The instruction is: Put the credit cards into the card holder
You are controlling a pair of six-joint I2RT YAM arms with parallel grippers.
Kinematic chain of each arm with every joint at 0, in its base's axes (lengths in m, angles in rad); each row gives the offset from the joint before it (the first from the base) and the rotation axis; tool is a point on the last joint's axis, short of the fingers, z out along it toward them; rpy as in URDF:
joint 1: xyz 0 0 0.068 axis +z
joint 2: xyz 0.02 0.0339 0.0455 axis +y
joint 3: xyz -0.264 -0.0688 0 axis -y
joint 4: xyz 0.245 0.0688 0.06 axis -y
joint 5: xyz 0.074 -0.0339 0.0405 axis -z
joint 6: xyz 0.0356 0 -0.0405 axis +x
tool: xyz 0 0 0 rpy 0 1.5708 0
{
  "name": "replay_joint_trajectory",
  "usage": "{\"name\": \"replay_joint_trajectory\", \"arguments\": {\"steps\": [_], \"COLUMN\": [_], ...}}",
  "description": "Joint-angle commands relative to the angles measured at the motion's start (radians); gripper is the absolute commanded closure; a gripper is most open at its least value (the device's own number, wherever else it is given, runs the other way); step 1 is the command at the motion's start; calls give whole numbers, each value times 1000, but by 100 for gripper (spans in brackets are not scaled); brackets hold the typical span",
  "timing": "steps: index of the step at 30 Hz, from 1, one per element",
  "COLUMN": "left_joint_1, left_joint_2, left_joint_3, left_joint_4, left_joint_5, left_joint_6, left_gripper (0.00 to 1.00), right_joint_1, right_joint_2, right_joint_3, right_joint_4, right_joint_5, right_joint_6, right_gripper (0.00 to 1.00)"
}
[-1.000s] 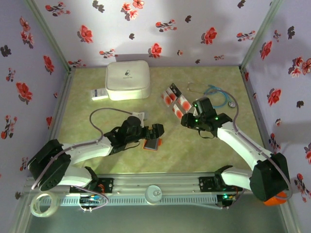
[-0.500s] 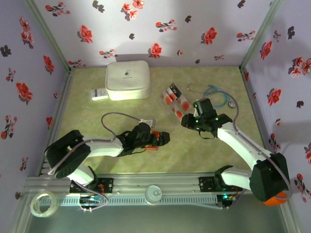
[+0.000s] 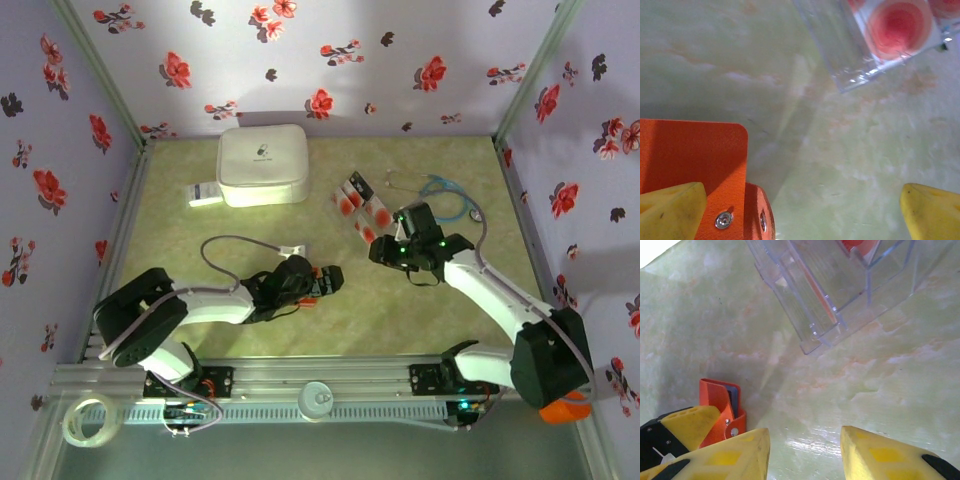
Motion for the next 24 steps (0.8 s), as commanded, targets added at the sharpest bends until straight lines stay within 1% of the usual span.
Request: {"name": "replay_joint_trajectory", "arguments": {"steps": [1, 4, 8, 13, 19, 22, 24], "left_joint_1": [-7, -8, -6, 21, 112, 170, 228], "left_joint_2": [-36, -69, -99, -139, -204, -248, -279], "left_joint_3": [-36, -36, -9, 39, 108, 141, 154], "left_joint_4": [-182, -174, -165, -189, -303, -378, -429], "left_joint_5": [-142, -157, -156, -116, -47, -35, -21], "left_joint_6": [-35, -27, -2, 39, 93, 131, 148], "left_gripper": [0, 0, 0, 0, 0, 0, 0], "right_joint_1": [-3, 13, 76, 153, 259, 320, 361], "right_joint_2": [30, 57, 82, 100, 125, 152, 180], "right_joint_3": [-21, -31, -38, -53, -59, -37, -12], "right_joint_4": [76, 130, 183, 257, 353, 375, 389], "right_joint_5": [-85, -123, -113, -89, -55, -31, -21], "right_joint_6": [25, 46, 77, 132, 203, 221, 231], "right_gripper": [58, 58, 60, 63, 66, 67, 69]}}
